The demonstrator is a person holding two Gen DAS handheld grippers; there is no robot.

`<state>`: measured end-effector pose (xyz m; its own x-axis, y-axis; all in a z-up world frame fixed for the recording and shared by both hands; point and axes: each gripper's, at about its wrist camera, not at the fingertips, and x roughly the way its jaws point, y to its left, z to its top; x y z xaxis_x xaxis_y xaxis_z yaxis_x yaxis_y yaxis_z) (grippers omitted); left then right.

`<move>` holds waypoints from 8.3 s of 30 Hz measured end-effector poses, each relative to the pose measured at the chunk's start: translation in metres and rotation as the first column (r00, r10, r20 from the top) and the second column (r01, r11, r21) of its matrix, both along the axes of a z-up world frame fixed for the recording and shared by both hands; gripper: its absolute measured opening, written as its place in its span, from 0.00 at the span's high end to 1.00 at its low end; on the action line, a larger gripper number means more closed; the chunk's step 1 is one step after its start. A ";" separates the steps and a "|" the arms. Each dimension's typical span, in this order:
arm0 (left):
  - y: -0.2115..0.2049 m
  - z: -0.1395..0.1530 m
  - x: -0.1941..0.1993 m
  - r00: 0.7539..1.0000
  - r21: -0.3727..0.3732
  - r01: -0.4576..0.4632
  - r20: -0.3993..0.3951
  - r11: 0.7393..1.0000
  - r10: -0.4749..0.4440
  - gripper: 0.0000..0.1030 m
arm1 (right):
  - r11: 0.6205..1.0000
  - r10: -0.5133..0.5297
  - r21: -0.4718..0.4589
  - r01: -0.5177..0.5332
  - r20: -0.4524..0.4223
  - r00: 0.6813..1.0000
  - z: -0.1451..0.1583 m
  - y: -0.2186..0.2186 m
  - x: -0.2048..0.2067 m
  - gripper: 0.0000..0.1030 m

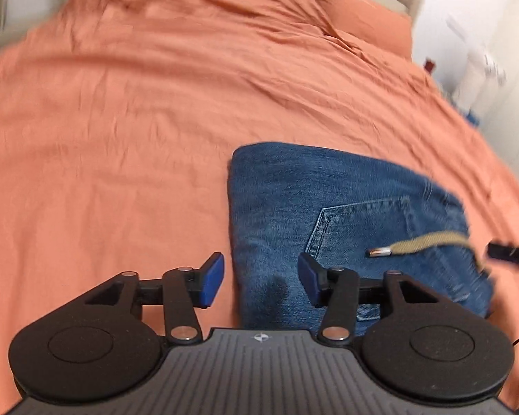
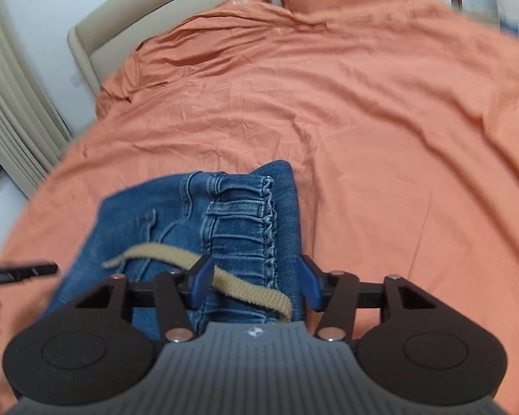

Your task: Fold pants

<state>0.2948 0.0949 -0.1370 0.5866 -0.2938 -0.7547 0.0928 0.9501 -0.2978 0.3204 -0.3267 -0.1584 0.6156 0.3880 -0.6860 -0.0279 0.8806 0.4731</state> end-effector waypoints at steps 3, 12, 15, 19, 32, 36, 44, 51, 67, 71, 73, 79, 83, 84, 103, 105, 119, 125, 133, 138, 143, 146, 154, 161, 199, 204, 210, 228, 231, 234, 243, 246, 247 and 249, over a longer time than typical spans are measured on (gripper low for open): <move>0.019 -0.017 0.005 0.996 -0.144 -0.069 -0.065 0.987 0.060 0.38 | 0.992 -0.003 0.128 0.013 -0.078 0.997 -0.017 -0.013 0.014 0.44; 0.043 -0.057 0.021 0.981 -0.365 -0.154 -0.170 0.918 0.097 0.43 | 0.953 0.036 0.301 0.029 -0.207 0.978 -0.058 -0.020 0.055 0.36; 0.040 -0.064 0.027 0.982 -0.384 -0.142 -0.170 0.912 0.081 0.47 | 0.946 0.054 0.324 0.016 -0.205 0.977 -0.064 -0.021 0.062 0.38; 0.034 -0.070 0.034 0.980 -0.413 -0.146 -0.182 0.899 0.075 0.63 | 0.949 0.075 0.316 -0.009 -0.198 0.977 -0.062 -0.018 0.062 0.49; 0.017 -0.008 0.013 0.993 -0.270 -0.107 -0.072 0.957 0.091 0.90 | 0.987 0.095 0.139 -0.081 -0.096 0.991 0.013 0.008 0.048 0.85; 0.024 0.023 -0.004 0.997 -0.241 -0.079 0.000 0.967 0.081 0.91 | 0.988 0.127 0.093 -0.122 -0.047 0.991 0.052 0.026 0.037 0.85; 0.085 0.086 -0.033 0.992 -0.161 -0.089 0.070 0.983 0.102 0.91 | 0.974 0.197 0.112 -0.196 0.006 0.980 0.103 0.084 0.024 0.85; 0.149 0.113 -0.043 0.985 -0.053 -0.153 0.078 0.987 0.157 0.91 | 0.947 0.277 0.164 -0.277 0.020 0.961 0.105 0.170 0.031 0.85; 0.231 0.016 0.011 0.968 0.002 -0.252 -0.017 0.968 0.252 0.90 | 0.934 0.328 0.173 -0.311 -0.077 0.941 0.004 0.289 0.106 0.85; 0.244 -0.009 0.010 0.968 -0.062 -0.249 -0.039 0.967 0.247 0.89 | 0.934 0.322 0.205 -0.293 -0.124 0.939 -0.030 0.278 0.115 0.85; 0.246 -0.014 0.009 0.967 -0.072 -0.253 -0.041 0.965 0.251 0.88 | 0.934 0.317 0.216 -0.284 -0.134 0.939 -0.040 0.277 0.116 0.84; 0.242 0.000 0.008 0.961 -0.004 -0.271 -0.060 0.962 0.271 0.71 | 0.942 0.317 0.156 -0.297 -0.124 0.940 -0.031 0.285 0.113 0.79; 0.230 0.024 -0.006 0.951 0.086 -0.305 -0.023 0.949 0.308 0.64 | 0.943 0.332 -0.019 -0.334 -0.048 0.942 -0.004 0.290 0.096 0.62; 0.228 0.029 -0.010 0.951 0.091 -0.306 -0.014 0.948 0.308 0.61 | 0.941 0.332 -0.067 -0.333 -0.024 0.943 0.002 0.293 0.093 0.59; 0.114 0.008 -0.037 0.991 0.290 0.108 -0.106 0.951 -0.080 0.62 | 0.741 0.590 -0.435 -0.512 0.058 0.805 0.022 0.394 0.005 0.59; 0.112 -0.007 -0.035 0.985 0.314 0.136 -0.140 0.940 -0.096 0.62 | 0.744 0.590 -0.405 -0.531 0.026 0.807 0.006 0.393 0.008 0.55; 0.110 0.038 -0.058 0.998 0.327 0.054 -0.054 0.943 -0.038 0.60 | 0.758 0.572 -0.408 -0.509 0.041 0.819 0.036 0.393 0.003 0.42; 0.093 0.100 -0.088 0.997 0.406 0.006 0.072 0.914 -0.039 0.50 | 0.791 0.555 -0.417 -0.447 0.183 0.812 0.098 0.370 -0.037 0.26; 0.074 0.190 -0.135 0.973 0.509 -0.078 0.225 0.858 -0.046 0.34 | 0.855 0.483 -0.390 -0.341 0.362 0.798 0.168 0.341 -0.101 0.22; 0.072 0.215 -0.179 0.938 0.509 -0.183 0.348 0.841 -0.007 0.14 | 0.895 0.419 -0.343 -0.286 0.425 0.802 0.188 0.321 -0.140 0.21; 0.056 0.200 -0.221 0.881 0.511 -0.352 0.464 0.784 0.092 0.08 | 0.927 0.334 -0.323 -0.189 0.490 0.805 0.190 0.307 -0.183 0.21; 0.044 0.182 -0.239 0.865 0.491 -0.389 0.485 0.779 0.126 0.08 | 0.935 0.296 -0.328 -0.132 0.522 0.800 0.184 0.305 -0.209 0.21; 0.038 0.135 -0.251 0.889 0.365 -0.408 0.368 0.837 0.272 0.08 | 0.931 0.254 -0.356 -0.078 0.478 0.841 0.147 0.309 -0.245 0.21; 0.034 0.110 -0.252 0.892 0.329 -0.424 0.315 0.844 0.326 0.08 | 0.925 0.234 -0.375 -0.069 0.418 0.878 0.119 0.313 -0.243 0.21; 0.008 0.115 -0.266 0.897 0.339 -0.392 0.345 0.855 0.275 0.08 | 0.935 0.203 -0.352 -0.042 0.434 0.878 0.122 0.296 -0.250 0.21; 0.007 0.117 -0.267 0.896 0.339 -0.395 0.350 0.854 0.275 0.08 | 0.936 0.201 -0.351 -0.040 0.437 0.877 0.123 0.295 -0.252 0.21; 0.006 0.120 -0.267 0.894 0.342 -0.395 0.358 0.853 0.270 0.08 | 0.937 0.198 -0.348 -0.036 0.442 0.875 0.125 0.293 -0.253 0.21; 0.005 0.122 -0.270 0.892 0.343 -0.393 0.366 0.853 0.264 0.08 | 0.937 0.196 -0.347 -0.033 0.448 0.872 0.129 0.290 -0.256 0.21; 0.005 0.122 -0.270 0.892 0.343 -0.394 0.367 0.853 0.265 0.08 | 0.937 0.194 -0.347 -0.031 0.447 0.873 0.128 0.290 -0.256 0.21; 0.005 0.122 -0.270 0.892 0.342 -0.394 0.366 0.853 0.265 0.08 | 0.938 0.190 -0.345 -0.029 0.445 0.875 0.129 0.289 -0.257 0.21; 0.002 0.123 -0.271 0.895 0.352 -0.383 0.370 0.854 0.249 0.08 | 0.938 0.187 -0.344 -0.027 0.442 0.877 0.129 0.288 -0.255 0.21; -0.001 0.123 -0.271 0.894 0.354 -0.384 0.374 0.853 0.247 0.08 | 0.938 0.187 -0.344 -0.027 0.442 0.878 0.129 0.287 -0.255 0.21; -0.001 0.123 -0.272 0.892 0.354 -0.385 0.379 0.852 0.246 0.08 | 0.938 0.187 -0.344 -0.027 0.442 0.877 0.129 0.287 -0.255 0.21; -0.002 0.124 -0.272 0.892 0.356 -0.385 0.382 0.851 0.244 0.08 | 0.938 0.188 -0.345 -0.027 0.442 0.877 0.129 0.287 -0.255 0.21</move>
